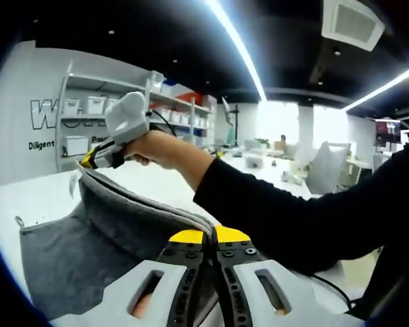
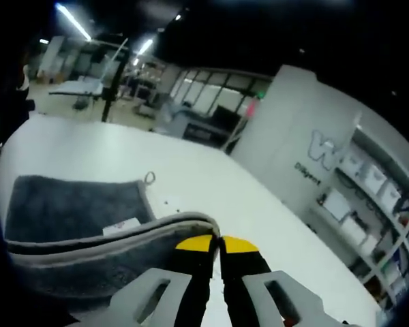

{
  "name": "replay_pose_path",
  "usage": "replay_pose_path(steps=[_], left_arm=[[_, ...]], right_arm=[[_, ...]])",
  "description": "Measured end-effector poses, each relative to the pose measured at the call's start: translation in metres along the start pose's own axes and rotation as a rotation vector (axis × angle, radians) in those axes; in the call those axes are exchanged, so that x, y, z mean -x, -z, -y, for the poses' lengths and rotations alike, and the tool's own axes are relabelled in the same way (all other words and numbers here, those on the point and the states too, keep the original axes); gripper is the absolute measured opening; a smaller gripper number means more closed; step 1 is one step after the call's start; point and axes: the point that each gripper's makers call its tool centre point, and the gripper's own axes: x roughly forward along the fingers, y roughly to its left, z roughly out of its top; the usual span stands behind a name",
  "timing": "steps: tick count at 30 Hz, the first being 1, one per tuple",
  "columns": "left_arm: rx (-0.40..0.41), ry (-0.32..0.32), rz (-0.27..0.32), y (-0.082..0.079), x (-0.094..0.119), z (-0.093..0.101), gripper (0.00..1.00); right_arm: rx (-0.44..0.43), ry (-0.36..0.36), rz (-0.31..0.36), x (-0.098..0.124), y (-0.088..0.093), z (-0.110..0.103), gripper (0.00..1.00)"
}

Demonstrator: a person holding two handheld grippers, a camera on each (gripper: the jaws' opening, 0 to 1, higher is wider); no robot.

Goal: Open the folded towel by lifting each exposed corner and separating the folded layers until the towel lies flat within the target outline without major curled edges

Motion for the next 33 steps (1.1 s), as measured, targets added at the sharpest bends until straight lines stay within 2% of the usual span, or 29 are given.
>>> replay_pose_path(steps=[9,14,20,28,33], left_arm=[[0.01,0.007,-0.015,0.0,-0.015,-0.003,0.02],[-0.009,0.008,-0.022,-0.001,-0.022,0.0,0.02],[-0.023,0.016,-0.041,-0.004,-0.036,-0.007,0.02],[-0.019,0.019,-0.056,0.004,-0.032,-0.001,0.02],[-0.031,0.013,-0.076,0.007,-0.035,0.002,0.02]], right_arm=[[-0.025,0.015,-0.014,0.007,0.013,0.009,0.0],[-0.04,0.015,-0.024,0.008,0.018,0.009,0.0],[-0.051,0.029,-0.045,0.012,0.027,0.014,0.0],[-0.035,0.014,-0.05,0.008,0.021,-0.001,0.0],[-0.018,0.024,-0.073,0.015,0.03,0.003,0.0]])
